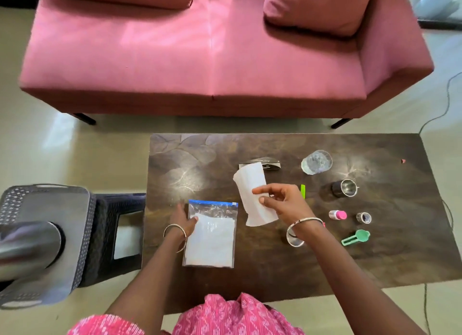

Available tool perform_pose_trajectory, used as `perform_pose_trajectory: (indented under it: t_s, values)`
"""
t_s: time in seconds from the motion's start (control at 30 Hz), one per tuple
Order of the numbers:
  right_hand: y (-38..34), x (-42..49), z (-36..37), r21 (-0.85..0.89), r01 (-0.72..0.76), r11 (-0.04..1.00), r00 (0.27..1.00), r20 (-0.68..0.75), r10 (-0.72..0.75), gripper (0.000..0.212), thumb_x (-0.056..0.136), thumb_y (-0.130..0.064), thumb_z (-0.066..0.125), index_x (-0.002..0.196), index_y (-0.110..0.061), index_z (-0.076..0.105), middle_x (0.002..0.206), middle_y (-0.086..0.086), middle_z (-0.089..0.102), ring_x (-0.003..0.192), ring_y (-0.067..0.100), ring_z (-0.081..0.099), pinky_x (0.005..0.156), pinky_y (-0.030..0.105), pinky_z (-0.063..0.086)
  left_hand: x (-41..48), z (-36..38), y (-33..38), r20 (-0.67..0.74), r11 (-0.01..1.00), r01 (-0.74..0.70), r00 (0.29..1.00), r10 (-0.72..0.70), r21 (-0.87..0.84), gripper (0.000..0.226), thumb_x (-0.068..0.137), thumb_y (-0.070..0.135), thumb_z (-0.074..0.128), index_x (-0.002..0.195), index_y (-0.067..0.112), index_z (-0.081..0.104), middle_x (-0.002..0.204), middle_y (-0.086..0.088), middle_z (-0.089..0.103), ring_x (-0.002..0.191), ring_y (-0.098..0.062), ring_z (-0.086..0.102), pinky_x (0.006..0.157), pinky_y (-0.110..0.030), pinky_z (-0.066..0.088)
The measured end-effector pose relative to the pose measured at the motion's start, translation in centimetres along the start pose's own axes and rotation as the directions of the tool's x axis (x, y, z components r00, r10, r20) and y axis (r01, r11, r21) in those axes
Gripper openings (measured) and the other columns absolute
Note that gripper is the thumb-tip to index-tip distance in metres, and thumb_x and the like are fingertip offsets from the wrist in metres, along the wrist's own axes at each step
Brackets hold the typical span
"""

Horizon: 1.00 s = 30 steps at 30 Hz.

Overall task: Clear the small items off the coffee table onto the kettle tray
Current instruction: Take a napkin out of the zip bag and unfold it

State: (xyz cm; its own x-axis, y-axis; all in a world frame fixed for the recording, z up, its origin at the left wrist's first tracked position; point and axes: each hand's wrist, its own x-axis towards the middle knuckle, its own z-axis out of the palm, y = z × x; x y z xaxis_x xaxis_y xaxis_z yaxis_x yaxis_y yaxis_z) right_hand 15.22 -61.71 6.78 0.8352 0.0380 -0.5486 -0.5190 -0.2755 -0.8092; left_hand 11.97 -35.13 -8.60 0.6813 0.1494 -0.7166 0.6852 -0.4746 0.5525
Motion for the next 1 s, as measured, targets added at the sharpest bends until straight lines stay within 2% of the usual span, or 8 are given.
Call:
perform_pose_trajectory:
  t_s: [0.13, 0.23, 0.33, 0.43, 0.53, 0.7, 0.83, 1.0]
  values:
    - [-1.3, -0.1, 0.2, 0.130, -0.039, 0.991, 0.996, 0.079, 0.029, 0.024, 0.087, 0.006, 0.064, 0.099, -0.010, 0.077, 0.091, 0.010, 0.071, 0.083, 0.017, 0.062, 0.076, 0.025, 0.052, -0.8, -1.0, 3.6, 0.076, 0.942, 0.005, 0.997, 0.021, -0.336, 0.054, 0.090, 0.023, 0.066, 0.139, 0.017, 0.044, 0.141, -0.015, 0.049, 0.120, -0.027, 0.055, 0.097, -0.040, 0.050]
    - [-2.7, -0.5, 0.4, 0.166, -0.010, 0.986, 0.990, 0.140, -0.013, 0.024, 0.088, 0.007, 0.063, 0.103, -0.006, 0.076, 0.095, 0.009, 0.072, 0.087, 0.015, 0.064, 0.075, 0.022, 0.053, -2.0, -1.8, 6.9, 0.307, 0.740, 0.167, 0.950, 0.057, -0.651, 0.045, 0.094, 0.031, 0.059, 0.136, 0.018, 0.051, 0.130, -0.010, 0.061, 0.110, -0.022, 0.063, 0.091, -0.037, 0.055]
    - [-4.2, -1.3, 0.1, 0.205, 0.042, 0.978, 0.983, 0.165, -0.077, 0.024, 0.090, 0.008, 0.059, 0.104, -0.004, 0.075, 0.095, 0.005, 0.073, 0.087, 0.010, 0.065, 0.072, 0.017, 0.051, -2.8, -2.2, 9.1, 0.409, 0.623, 0.216, 0.894, 0.182, -0.752, 0.050, 0.087, 0.041, 0.066, 0.132, 0.022, 0.057, 0.128, -0.008, 0.064, 0.120, -0.026, 0.060, 0.104, -0.049, 0.046]
    - [-5.3, -2.1, -0.6, 0.239, 0.079, 0.968, 0.974, 0.189, -0.126, 0.023, 0.090, 0.007, 0.060, 0.105, -0.004, 0.075, 0.101, 0.007, 0.074, 0.093, 0.011, 0.067, 0.077, 0.020, 0.054, -3.8, -2.3, 10.6, 0.459, 0.540, 0.253, 0.841, 0.288, -0.803, 0.063, 0.067, 0.046, 0.083, 0.122, 0.022, 0.065, 0.122, -0.009, 0.068, 0.114, -0.027, 0.064, 0.094, -0.047, 0.052]
    - [-5.9, -3.0, -1.6, 0.241, 0.102, 0.965, 0.963, 0.220, -0.156, 0.021, 0.090, 0.003, 0.063, 0.105, -0.005, 0.075, 0.109, 0.010, 0.073, 0.101, 0.014, 0.066, 0.083, 0.026, 0.055, -4.4, -2.4, 11.4, 0.426, 0.436, 0.255, 0.831, 0.358, -0.863, 0.046, 0.073, 0.036, 0.081, 0.114, 0.017, 0.069, 0.116, -0.010, 0.069, 0.108, -0.027, 0.067, 0.081, -0.043, 0.057]
    - [-5.5, -4.6, -3.4, 0.288, 0.096, 0.953, 0.979, 0.146, -0.143, 0.018, 0.088, -0.001, 0.068, 0.103, -0.007, 0.076, 0.108, 0.015, 0.074, 0.099, 0.022, 0.067, 0.089, 0.036, 0.054, -5.9, -3.4, 12.2, 0.284, 0.556, 0.068, 0.906, 0.313, -0.828, 0.013, 0.079, 0.027, 0.073, 0.090, 0.022, 0.075, 0.095, -0.002, 0.074, 0.091, -0.019, 0.068, 0.068, -0.033, 0.060]
    - [-4.6, -6.0, -4.2, 0.284, 0.112, 0.952, 0.989, 0.061, -0.135, 0.018, 0.086, -0.002, 0.070, 0.101, -0.010, 0.077, 0.100, 0.012, 0.075, 0.093, 0.021, 0.068, 0.080, 0.029, 0.057, -7.0, -4.2, 11.7, 0.279, 0.579, 0.040, 0.902, 0.330, -0.814, 0.027, 0.077, 0.028, 0.073, 0.102, 0.017, 0.073, 0.102, -0.005, 0.073, 0.090, -0.020, 0.071, 0.071, -0.036, 0.061]
    - [-3.8, -7.7, -4.3, 0.281, 0.117, 0.952, 0.993, -0.002, -0.122, 0.019, 0.086, 0.000, 0.070, 0.103, -0.007, 0.077, 0.103, 0.012, 0.074, 0.096, 0.022, 0.066, 0.092, 0.040, 0.052, -9.0, -5.0, 11.8, 0.381, 0.620, 0.068, 0.839, 0.388, -0.782, 0.032, 0.078, 0.021, 0.072, 0.108, 0.010, 0.070, 0.104, -0.008, 0.073, 0.089, -0.019, 0.071, 0.073, -0.032, 0.061]
